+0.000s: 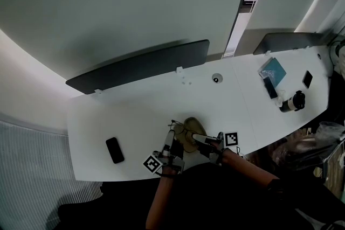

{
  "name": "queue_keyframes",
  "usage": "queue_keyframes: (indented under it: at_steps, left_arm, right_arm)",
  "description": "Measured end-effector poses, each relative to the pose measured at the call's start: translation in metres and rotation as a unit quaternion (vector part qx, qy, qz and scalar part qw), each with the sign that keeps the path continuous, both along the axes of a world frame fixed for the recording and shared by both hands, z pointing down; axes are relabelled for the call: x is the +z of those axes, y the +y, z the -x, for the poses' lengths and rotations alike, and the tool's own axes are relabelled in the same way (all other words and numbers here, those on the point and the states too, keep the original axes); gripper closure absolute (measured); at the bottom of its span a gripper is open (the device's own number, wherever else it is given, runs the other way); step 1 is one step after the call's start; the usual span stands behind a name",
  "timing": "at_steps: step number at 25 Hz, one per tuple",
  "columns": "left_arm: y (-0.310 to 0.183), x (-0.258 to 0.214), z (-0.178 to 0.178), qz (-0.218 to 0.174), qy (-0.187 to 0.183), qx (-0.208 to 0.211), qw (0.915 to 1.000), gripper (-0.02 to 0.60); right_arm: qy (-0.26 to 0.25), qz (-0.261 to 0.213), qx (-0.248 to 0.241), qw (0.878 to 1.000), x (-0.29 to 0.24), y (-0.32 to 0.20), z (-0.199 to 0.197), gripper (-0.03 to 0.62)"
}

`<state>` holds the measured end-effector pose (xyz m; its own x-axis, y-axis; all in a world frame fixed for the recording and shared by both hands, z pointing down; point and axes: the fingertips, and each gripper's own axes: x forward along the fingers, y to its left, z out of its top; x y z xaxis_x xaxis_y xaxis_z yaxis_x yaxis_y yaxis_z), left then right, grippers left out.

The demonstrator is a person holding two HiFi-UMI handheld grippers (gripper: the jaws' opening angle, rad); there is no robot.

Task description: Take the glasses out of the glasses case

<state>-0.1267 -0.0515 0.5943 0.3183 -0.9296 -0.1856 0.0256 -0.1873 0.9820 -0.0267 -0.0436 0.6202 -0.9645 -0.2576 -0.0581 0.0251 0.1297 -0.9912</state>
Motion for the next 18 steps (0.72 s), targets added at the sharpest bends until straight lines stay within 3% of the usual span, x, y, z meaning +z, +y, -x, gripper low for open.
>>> queue_keyframes:
  at_steps: [2, 5, 11, 15, 18]
  left_arm:
    - [0.002, 0.008, 0.004, 0.013, -0.006, 0.0, 0.9999, 0.481]
    - [0.007, 0.018, 0.012, 0.031, 0.0, -0.01, 0.9995, 0.477]
    - [0.011, 0.036, 0.022, 0.061, 0.004, -0.028, 0.9977, 0.48]
    - [0.01, 0.041, 0.019, 0.068, -0.002, -0.021, 0.9975, 0.485]
    - [0.009, 0.044, 0.017, 0.075, 0.0, -0.017, 0.9971, 0.488]
  right_arm:
    - [0.022, 0.005, 0.024, 0.999, 0.009, -0.008, -0.014, 0.49]
    - [0.055, 0.009, 0.081, 0.995, 0.025, -0.027, -0.054, 0.491]
    - [0.123, 0.085, 0.208, 0.967, 0.086, -0.038, -0.153, 0.491]
    - [0.152, 0.126, 0.234, 0.952, 0.112, -0.03, -0.185, 0.49]
    - [0.165, 0.125, 0.223, 0.953, 0.125, -0.032, -0.19, 0.49]
